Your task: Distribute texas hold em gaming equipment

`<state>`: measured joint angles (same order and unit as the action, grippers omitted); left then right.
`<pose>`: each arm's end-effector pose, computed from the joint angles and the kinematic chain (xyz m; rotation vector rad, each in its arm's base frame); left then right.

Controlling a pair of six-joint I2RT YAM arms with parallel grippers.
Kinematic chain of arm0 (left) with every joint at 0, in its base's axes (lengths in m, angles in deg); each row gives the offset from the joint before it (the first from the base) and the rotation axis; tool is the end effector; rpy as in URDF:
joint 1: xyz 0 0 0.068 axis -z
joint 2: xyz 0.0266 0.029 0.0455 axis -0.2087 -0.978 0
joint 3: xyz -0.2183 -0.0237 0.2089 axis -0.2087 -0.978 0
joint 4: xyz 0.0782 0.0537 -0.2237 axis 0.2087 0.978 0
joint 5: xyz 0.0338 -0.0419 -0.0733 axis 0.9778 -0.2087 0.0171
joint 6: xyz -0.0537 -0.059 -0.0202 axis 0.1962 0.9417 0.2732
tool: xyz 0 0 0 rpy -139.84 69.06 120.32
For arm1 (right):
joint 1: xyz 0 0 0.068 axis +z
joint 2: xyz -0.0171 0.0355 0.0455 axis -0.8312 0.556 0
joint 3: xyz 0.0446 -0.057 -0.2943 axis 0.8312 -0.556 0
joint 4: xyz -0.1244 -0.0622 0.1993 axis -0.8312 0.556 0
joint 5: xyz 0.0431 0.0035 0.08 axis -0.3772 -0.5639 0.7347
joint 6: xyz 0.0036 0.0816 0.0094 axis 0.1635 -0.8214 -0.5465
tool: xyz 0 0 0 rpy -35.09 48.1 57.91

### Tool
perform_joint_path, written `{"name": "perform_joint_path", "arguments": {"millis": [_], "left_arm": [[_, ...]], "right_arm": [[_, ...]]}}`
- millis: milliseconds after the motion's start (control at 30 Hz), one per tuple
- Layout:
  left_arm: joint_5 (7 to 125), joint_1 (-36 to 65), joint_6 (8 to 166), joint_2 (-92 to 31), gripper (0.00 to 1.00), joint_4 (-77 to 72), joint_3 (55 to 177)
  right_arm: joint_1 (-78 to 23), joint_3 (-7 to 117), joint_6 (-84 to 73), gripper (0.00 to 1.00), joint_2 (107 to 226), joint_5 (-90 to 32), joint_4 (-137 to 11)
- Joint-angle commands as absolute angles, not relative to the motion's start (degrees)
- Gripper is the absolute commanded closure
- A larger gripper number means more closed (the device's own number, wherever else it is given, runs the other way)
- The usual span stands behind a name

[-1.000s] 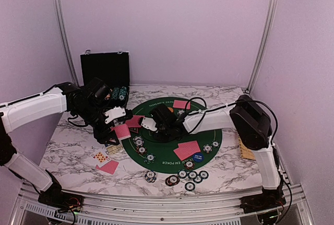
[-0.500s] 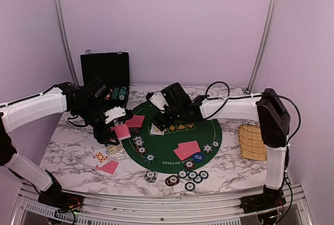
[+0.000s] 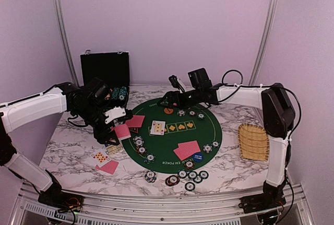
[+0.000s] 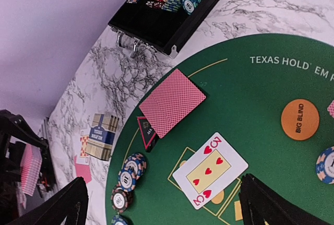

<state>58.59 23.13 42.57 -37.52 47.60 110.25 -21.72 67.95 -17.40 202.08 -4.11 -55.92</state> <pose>0.2159 -0.1756 0.2737 1.5572 2.1687 -0.3787 0.3808 0.3082 0.2476 -0.6496 2.2191 1.1190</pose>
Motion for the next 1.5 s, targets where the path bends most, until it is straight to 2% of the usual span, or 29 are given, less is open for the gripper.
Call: {"name": "perform_joint_path", "arguments": {"millis": [0, 567, 1467], "left_arm": [[57.59, 22.93, 42.17, -35.72, 1.0, 48.61, 110.42], [58.03, 22.93, 42.16, -37.29, 1.0, 48.16, 111.73], [58.05, 22.93, 42.3, -37.57, 1.0, 47.45, 111.82]], "right_arm": [[-21.89, 64.98, -30.52, 0.01, 200.96, 4.97, -64.36], [-6.62, 59.27, -51.15, 0.05, 202.05, 8.56, -80.33], [-1.88, 66.32, -62.0, 0.13, 211.3, 10.65, -89.78]]}}
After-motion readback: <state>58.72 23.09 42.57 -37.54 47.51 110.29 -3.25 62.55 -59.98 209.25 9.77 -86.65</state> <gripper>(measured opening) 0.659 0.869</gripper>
